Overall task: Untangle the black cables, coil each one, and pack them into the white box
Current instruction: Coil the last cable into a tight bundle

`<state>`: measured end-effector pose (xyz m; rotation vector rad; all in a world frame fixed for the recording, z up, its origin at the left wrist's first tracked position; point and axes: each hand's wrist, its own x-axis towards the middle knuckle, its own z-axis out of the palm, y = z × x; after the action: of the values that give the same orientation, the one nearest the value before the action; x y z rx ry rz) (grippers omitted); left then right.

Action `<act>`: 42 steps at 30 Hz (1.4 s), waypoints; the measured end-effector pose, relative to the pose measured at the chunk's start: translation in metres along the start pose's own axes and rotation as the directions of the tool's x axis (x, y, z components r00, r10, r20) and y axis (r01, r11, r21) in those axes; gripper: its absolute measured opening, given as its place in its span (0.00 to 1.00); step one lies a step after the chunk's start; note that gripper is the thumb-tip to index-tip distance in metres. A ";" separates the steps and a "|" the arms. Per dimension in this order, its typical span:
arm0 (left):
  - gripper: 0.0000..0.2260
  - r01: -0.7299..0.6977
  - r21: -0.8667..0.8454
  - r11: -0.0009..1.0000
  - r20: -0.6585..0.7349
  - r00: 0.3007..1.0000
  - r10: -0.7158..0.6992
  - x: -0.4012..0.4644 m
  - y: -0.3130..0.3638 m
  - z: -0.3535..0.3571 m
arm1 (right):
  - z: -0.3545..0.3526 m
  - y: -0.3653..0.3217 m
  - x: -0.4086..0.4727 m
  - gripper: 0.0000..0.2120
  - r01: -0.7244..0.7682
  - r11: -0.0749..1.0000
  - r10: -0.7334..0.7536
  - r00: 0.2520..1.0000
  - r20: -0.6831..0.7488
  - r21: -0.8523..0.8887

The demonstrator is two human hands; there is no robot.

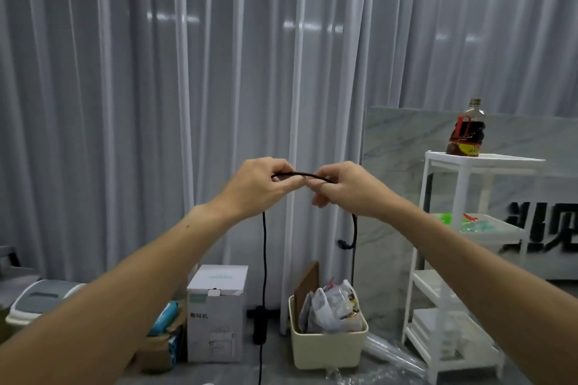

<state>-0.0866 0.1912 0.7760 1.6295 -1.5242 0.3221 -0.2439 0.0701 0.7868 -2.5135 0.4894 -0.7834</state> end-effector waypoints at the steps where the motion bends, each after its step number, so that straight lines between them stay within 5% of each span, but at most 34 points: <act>1: 0.12 0.012 -0.006 1.000 -0.019 1.000 -0.012 0.001 0.001 -0.003 | 0.000 -0.003 0.000 0.09 -0.015 0.991 0.018 1.000 -0.019 0.133; 6: 0.19 0.097 -0.025 0.995 -0.122 0.988 -0.099 0.007 0.006 -0.011 | 0.009 -0.013 -0.011 0.09 -0.101 0.766 0.122 0.992 0.011 0.635; 18: 0.11 0.238 -0.089 0.967 0.027 0.971 -0.236 0.005 -0.002 0.007 | 0.030 -0.037 -0.018 0.15 0.018 0.438 0.003 1.000 -0.022 0.899; 27: 0.11 0.126 -0.514 0.848 -0.016 0.988 -0.156 -0.012 0.010 0.033 | 0.039 -0.032 -0.014 0.19 -0.039 0.423 0.043 0.999 0.023 0.905; 35: 0.16 0.219 -0.386 0.896 0.080 0.976 -0.204 -0.024 -0.031 0.066 | 0.028 -0.017 0.006 0.20 -0.017 0.422 0.137 0.990 -0.045 0.906; 42: 0.15 0.351 -0.476 0.807 0.156 0.936 -0.315 -0.038 -0.045 0.089 | 0.023 -0.004 0.019 0.20 -0.023 0.463 0.180 0.981 -0.069 0.886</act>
<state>-0.0857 0.1481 0.6778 1.4539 -1.2023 -0.3095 -0.2149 0.0724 0.7807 -1.4150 0.1737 -0.8794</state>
